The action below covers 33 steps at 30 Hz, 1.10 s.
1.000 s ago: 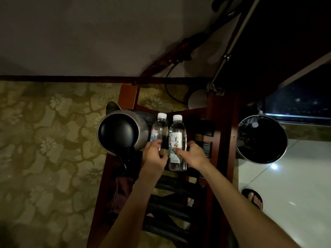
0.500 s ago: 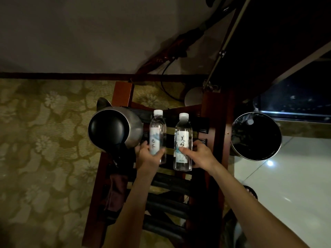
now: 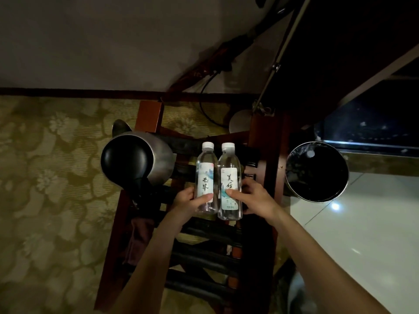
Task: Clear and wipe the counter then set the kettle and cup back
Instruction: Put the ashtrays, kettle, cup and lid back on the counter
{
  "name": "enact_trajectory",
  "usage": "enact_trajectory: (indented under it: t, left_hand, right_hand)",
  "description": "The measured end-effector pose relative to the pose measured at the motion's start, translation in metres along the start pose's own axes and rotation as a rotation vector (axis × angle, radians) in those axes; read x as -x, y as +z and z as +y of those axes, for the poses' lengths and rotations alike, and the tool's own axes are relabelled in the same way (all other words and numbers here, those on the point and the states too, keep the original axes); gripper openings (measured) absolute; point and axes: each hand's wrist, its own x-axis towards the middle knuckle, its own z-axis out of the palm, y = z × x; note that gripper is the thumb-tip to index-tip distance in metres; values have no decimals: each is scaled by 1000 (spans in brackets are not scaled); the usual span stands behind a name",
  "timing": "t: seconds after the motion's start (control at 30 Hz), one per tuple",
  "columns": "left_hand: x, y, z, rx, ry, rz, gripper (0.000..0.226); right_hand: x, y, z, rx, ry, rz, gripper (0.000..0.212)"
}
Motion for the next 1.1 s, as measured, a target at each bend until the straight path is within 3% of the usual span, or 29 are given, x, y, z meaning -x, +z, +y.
enact_trajectory:
  t: [0.1,0.3,0.47,0.6,0.73,0.83,0.93,1.1]
  left_hand:
    - [24,1,3,21,54,-80,29]
    - [85,18,39,15,232,-92,36]
    - [167,41,92,-9,414,-66,36]
    - [241,62,137,-37,545,-50,50]
    - [316,86,179,-66,652,-51,73]
    - [370,112,207,-88,720,-37,70]
    - [413,142,231,-95,793,-34,89]
    - [470,191,277,-110,929,-93,65]
  right_hand:
    - [20,-10,-6,-58,-8,-17,43]
    - [85,-48,-41,-115,-103,-50,39]
    - [163,-92,-89,-102,-268,-41,51]
    - [233,-128,-132,-48,-389,-18,57]
    - [306,-167,-170,-90,-507,-19,41]
    - [364,-204,-194,-72,-585,0,39]
    - [414,-240,-212,-52,-650,22,39]
    - [483,-297,-239,-20,-747,87,42]
